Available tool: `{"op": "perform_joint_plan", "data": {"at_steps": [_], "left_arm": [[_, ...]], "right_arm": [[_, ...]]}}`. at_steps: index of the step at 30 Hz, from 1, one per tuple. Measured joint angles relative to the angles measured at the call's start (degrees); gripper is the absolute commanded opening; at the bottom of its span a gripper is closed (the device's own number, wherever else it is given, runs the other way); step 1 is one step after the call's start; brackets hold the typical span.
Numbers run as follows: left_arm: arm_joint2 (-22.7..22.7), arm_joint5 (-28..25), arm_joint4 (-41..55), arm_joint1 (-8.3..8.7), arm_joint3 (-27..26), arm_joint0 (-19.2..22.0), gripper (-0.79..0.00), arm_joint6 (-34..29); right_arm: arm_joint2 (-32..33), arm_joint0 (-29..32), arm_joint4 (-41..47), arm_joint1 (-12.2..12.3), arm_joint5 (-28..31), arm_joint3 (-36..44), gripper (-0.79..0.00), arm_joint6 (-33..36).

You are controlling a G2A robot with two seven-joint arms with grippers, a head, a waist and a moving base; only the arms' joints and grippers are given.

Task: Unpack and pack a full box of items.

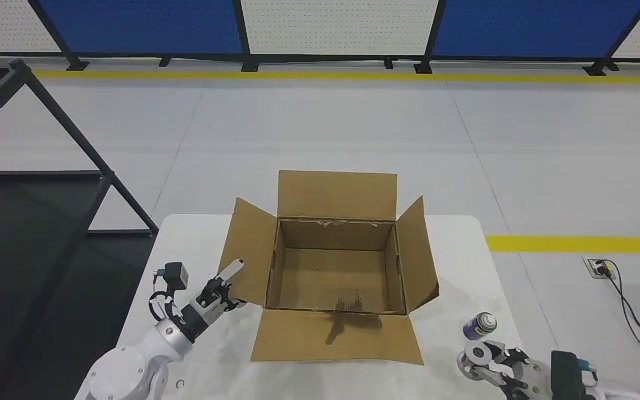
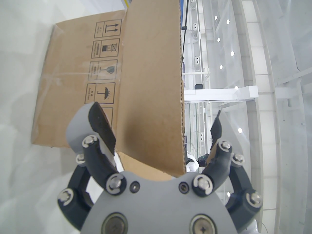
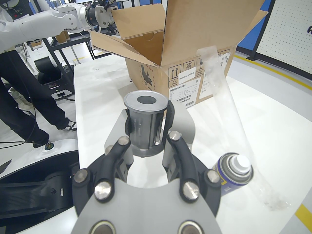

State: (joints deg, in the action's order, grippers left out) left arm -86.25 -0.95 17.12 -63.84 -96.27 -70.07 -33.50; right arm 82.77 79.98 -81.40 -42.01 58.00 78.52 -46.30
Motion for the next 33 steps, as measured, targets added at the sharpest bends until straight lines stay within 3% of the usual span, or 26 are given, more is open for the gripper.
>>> {"op": "perform_joint_plan", "data": {"at_steps": [10,16,24,33], "left_arm": [[0.0,0.0,0.0,0.0,0.0,0.0,0.0,0.0],[0.0,0.0,0.0,0.0,0.0,0.0,0.0,0.0],[0.0,0.0,0.0,0.0,0.0,0.0,0.0,0.0],[0.0,0.0,0.0,0.0,0.0,0.0,0.0,0.0]], "right_arm": [[-2.3,-0.03,2.06,-0.79,-1.89,-1.19,-0.785,1.58],[-6.42,-2.76,-2.19,-1.87,-5.13,-5.53,-0.785,-5.21],[-14.69,-9.48,-2.97,-4.03,-10.39,-14.51,-0.785,-10.4],[-22.65,-17.13,-3.96,-6.6,-11.81,-25.36,-0.785,-11.8]]}}
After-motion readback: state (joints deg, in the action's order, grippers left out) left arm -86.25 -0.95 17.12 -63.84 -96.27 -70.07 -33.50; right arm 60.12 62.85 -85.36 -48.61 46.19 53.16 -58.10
